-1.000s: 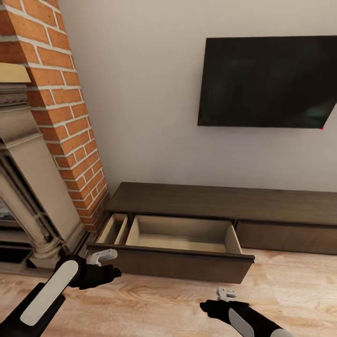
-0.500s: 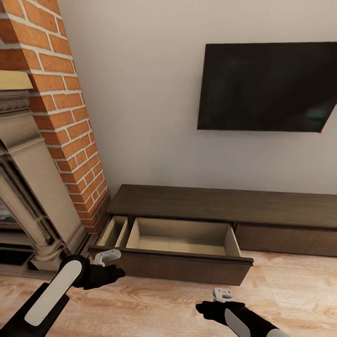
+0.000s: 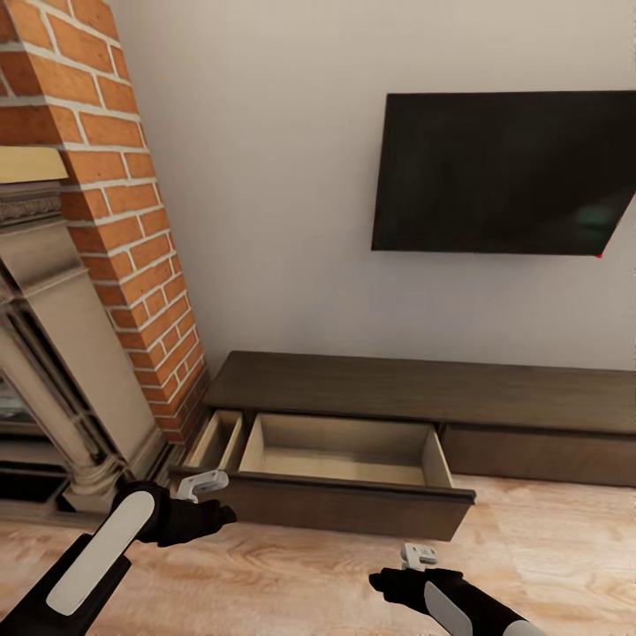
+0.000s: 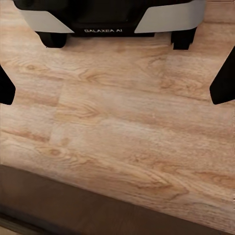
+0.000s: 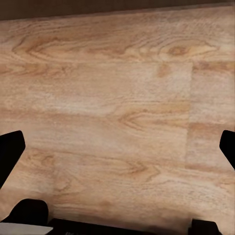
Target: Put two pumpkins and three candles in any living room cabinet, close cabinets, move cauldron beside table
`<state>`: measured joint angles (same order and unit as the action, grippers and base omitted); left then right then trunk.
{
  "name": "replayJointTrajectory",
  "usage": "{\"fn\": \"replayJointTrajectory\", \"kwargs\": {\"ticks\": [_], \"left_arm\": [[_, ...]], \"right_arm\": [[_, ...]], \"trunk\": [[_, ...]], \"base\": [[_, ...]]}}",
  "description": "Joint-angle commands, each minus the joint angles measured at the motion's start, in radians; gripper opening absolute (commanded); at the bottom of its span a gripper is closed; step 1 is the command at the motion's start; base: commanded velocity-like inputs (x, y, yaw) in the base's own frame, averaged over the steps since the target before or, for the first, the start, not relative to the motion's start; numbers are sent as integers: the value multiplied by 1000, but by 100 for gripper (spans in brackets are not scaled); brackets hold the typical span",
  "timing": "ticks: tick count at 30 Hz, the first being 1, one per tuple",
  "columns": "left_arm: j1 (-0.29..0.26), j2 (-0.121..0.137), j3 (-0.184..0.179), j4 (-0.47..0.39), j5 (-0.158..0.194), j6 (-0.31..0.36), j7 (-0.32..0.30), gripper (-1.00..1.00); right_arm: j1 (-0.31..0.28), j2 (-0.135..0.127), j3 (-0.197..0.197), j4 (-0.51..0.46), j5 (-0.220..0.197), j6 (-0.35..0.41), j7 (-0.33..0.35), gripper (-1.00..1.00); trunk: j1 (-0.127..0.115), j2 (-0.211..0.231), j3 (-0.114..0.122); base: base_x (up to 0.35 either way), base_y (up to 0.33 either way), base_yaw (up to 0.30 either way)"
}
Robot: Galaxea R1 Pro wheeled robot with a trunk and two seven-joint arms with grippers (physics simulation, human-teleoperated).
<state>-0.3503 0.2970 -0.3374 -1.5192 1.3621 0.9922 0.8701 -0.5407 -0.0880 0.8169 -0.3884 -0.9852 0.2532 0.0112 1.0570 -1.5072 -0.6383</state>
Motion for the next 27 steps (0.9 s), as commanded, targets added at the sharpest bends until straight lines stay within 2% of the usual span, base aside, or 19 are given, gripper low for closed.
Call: {"fn": "replayJointTrajectory", "kwargs": {"ticks": [1, 7, 27], "left_arm": [[-1, 1, -2, -1, 9, 0, 13, 100], [-1, 1, -2, -1, 9, 0, 16, 100], [-1, -1, -2, -1, 10, 0, 17, 100]], "right_arm": [[-1, -1, 4, -1, -2, 3, 1, 100], [-1, -1, 4, -2, -3, 4, 1, 100], [-1, -1, 2, -1, -4, 7, 37, 100]], "trunk": [[-4, 7, 2], [-27, 49, 21], [-104, 189, 84]], "base": [[-225, 0, 0], [-119, 0, 0], [-3, 0, 0]]}}
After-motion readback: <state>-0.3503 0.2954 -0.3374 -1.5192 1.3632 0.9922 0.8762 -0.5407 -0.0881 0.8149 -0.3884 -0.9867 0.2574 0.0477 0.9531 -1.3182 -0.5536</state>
